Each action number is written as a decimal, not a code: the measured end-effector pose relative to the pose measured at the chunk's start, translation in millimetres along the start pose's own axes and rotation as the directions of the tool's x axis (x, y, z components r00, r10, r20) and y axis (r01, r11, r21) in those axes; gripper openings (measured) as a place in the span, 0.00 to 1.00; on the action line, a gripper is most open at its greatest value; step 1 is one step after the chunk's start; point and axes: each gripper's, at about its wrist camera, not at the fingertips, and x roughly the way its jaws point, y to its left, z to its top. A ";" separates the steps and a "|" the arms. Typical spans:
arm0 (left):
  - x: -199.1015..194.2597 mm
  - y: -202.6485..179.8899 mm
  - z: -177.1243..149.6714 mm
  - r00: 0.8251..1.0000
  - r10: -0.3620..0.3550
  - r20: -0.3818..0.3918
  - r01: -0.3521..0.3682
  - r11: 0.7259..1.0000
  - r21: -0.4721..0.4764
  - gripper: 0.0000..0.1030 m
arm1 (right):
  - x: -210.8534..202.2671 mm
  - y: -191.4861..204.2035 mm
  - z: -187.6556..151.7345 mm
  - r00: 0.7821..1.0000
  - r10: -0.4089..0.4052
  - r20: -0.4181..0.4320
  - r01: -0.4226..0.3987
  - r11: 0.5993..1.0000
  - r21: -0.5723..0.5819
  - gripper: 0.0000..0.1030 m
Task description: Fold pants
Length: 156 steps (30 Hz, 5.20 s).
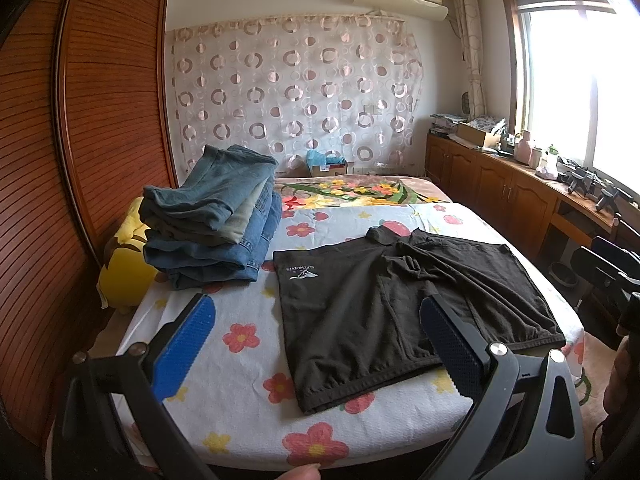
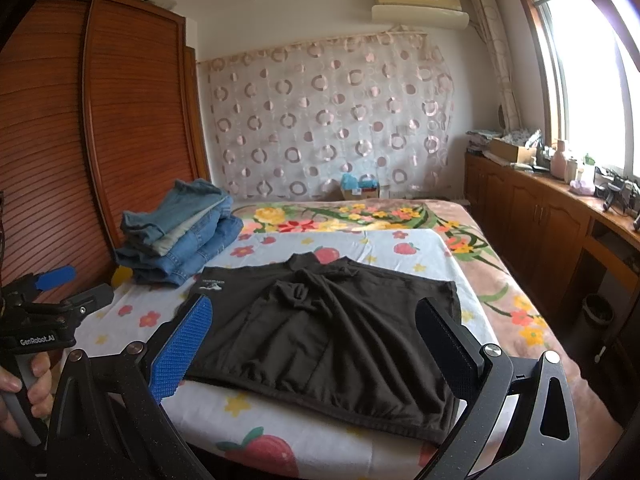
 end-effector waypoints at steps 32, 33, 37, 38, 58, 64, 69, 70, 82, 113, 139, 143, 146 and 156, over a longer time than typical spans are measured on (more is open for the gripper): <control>-0.8 -7.7 -2.7 1.000 -0.001 -0.012 0.001 1.000 0.005 1.00 | 4.4 -2.4 -0.6 1.000 -0.002 -0.012 0.002 1.000 0.005 1.00; 5.3 -11.1 -8.0 1.000 -0.004 -0.020 0.004 1.000 0.005 1.00 | 1.8 0.9 1.4 1.000 -0.003 -0.014 0.003 1.000 0.005 1.00; 17.4 -10.4 -15.7 0.998 -0.018 -0.058 0.019 1.000 0.004 1.00 | 4.7 -2.8 -4.4 0.999 0.001 -0.033 -0.001 1.000 0.010 1.00; 21.3 -9.8 -17.9 0.997 -0.022 -0.070 0.022 1.000 0.004 1.00 | 6.4 -5.0 -6.2 0.999 0.002 -0.040 -0.001 1.000 0.013 1.00; 58.9 -3.0 -43.5 0.980 -0.063 -0.190 0.068 0.998 0.016 1.00 | 40.9 -51.2 -52.0 0.980 -0.053 -0.191 0.056 0.998 0.009 1.00; 64.3 11.2 -49.0 0.976 -0.083 -0.201 0.084 0.996 -0.006 1.00 | 51.2 -60.1 -63.8 0.968 -0.060 -0.243 0.065 0.998 0.014 1.00; 70.0 21.6 -58.8 0.972 -0.072 -0.222 0.070 0.997 -0.015 0.98 | 57.3 -61.7 -70.2 0.960 -0.063 -0.272 0.069 0.998 0.011 1.00; 71.7 25.2 -61.0 0.970 -0.074 -0.230 0.070 0.997 -0.026 0.96 | 58.1 -61.2 -70.1 0.959 -0.061 -0.276 0.067 0.998 0.011 1.00; 79.0 37.0 -82.5 0.946 -0.143 -0.291 0.132 0.990 -0.058 0.51 | 64.4 -56.4 -75.5 0.955 -0.050 -0.294 0.054 0.999 0.005 1.00; 71.7 13.2 -62.7 0.905 -0.284 -0.317 0.289 0.957 -0.034 0.01 | 78.3 -67.7 -87.4 0.930 -0.074 -0.359 0.067 0.997 -0.032 1.00; 88.7 -123.6 33.9 0.810 -0.497 -0.312 0.555 0.822 0.131 0.01 | 54.5 -102.5 -80.2 0.950 -0.063 -0.307 0.079 0.996 0.041 1.00; 91.5 -141.0 37.4 0.818 -0.486 -0.307 0.546 0.824 0.153 0.02 | 50.2 -106.3 -79.8 0.951 -0.057 -0.303 0.075 0.996 0.046 1.00; 93.1 -145.8 34.5 0.836 -0.453 -0.309 0.519 0.836 0.177 0.09 | 47.6 -107.7 -79.7 0.953 -0.052 -0.298 0.068 0.997 0.044 1.00; 91.6 -122.6 26.6 0.875 -0.394 -0.280 0.452 0.872 0.186 0.34 | 46.9 -106.2 -80.0 0.957 -0.023 -0.290 0.044 0.997 0.065 1.00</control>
